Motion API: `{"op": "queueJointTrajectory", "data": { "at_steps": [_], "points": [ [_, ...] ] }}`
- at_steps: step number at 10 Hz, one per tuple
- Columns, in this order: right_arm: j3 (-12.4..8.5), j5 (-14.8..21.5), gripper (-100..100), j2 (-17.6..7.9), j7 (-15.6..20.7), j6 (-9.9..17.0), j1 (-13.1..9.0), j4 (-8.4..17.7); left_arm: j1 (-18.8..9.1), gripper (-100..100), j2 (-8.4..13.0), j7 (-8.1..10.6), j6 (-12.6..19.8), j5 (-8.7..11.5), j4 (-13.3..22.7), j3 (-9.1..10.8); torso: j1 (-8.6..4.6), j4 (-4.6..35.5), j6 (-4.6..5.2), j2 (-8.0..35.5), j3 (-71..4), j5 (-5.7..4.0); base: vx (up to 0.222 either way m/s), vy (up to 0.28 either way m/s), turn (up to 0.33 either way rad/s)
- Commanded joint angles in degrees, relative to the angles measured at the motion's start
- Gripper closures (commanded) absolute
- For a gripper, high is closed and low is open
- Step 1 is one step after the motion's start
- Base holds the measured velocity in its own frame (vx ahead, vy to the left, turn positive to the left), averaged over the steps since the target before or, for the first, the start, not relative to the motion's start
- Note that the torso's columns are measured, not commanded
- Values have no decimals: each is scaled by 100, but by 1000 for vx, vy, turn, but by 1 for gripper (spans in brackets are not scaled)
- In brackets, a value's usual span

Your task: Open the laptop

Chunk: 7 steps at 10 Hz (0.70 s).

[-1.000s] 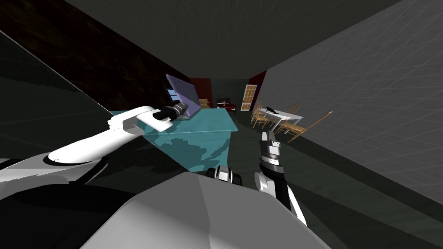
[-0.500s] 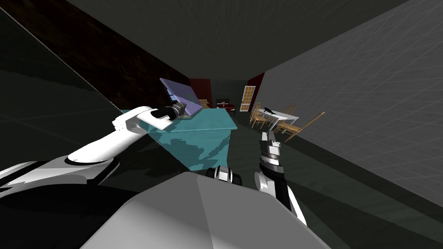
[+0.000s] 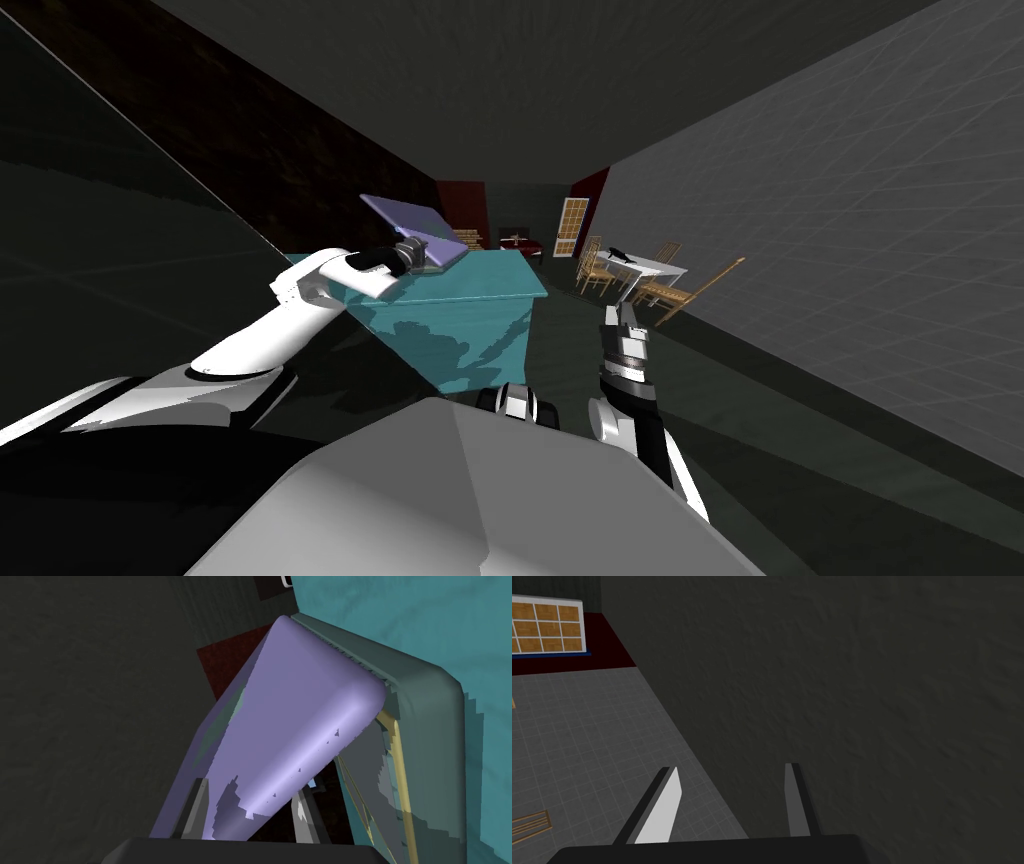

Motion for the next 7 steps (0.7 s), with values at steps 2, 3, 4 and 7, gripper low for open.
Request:
{"op": "queueJointTrajectory", "data": {
  "at_steps": [2, 3, 4, 7],
  "points": [
    [0, 0, 0, 0, 0, 0, 0, 0, -193, 100, -430, 213, -222, 143, 383, 104, -3, 3, -4, 4, 2, -4, -34, 0, -14],
    [0, 0, 0, 0, 0, 0, 0, 0, -238, 100, -545, 266, -281, 184, 487, 135, -6, 3, -5, 4, 2, -5, -32, 1, -14],
    [0, 0, 0, 0, 0, 0, 0, 0, -283, 100, -660, 318, -340, 225, 591, 166, -7, 3, -4, 4, 2, -6, -26, 5, -16],
    [0, 0, 0, 0, 0, 0, 0, 0, -301, 100, -826, 380, -416, 285, 710, 226, -6, 1, -3, 1, 0, -5, -24, 1, -12]
  ]
}}
